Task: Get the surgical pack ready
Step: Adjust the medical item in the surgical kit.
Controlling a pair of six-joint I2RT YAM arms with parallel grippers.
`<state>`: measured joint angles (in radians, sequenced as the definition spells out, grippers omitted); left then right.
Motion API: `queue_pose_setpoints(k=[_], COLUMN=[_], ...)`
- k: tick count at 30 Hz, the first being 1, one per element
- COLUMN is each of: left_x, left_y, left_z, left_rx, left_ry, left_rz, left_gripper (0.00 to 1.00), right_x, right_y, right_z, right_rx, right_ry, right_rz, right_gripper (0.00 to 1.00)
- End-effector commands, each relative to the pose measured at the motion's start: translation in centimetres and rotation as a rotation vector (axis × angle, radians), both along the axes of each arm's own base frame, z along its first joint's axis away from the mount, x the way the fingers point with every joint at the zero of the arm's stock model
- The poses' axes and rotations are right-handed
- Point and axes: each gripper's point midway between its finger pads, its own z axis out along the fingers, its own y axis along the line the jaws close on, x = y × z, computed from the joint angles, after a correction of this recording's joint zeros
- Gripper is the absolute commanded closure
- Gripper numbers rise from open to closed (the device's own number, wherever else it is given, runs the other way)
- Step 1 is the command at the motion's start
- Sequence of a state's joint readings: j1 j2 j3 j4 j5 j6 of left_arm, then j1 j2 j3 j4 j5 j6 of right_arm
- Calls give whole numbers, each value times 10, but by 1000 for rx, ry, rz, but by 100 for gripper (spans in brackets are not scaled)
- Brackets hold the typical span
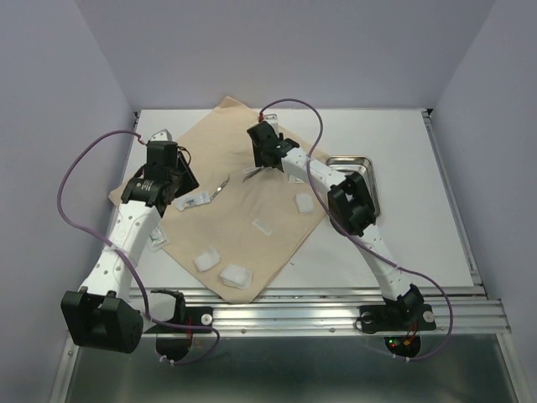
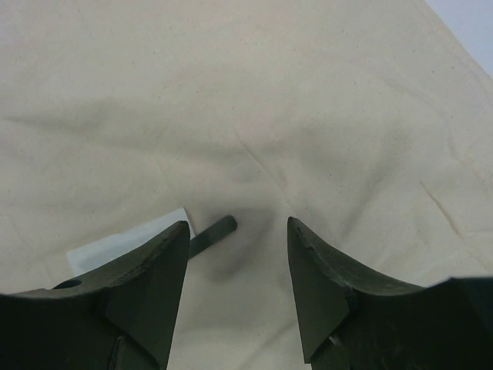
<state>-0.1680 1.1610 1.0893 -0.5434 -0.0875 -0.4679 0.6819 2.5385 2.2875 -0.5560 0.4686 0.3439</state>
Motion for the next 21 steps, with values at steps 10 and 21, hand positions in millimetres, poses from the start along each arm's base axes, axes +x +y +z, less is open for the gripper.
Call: queue_pose_setpoints(k=[10, 21], left_x=[-11, -7], left_y=[7, 3], left_z=[18, 13], left_rx=[16, 3], left_ry=[-56, -48], left_rz=[4, -6], left_gripper=[58, 58], right_x=[12, -17], right_y=[0, 3], right_z=[-12, 4], right_rx=[-28, -76], right_ry=[-26, -17], right_rz=[-24, 89], right_gripper=[41, 42])
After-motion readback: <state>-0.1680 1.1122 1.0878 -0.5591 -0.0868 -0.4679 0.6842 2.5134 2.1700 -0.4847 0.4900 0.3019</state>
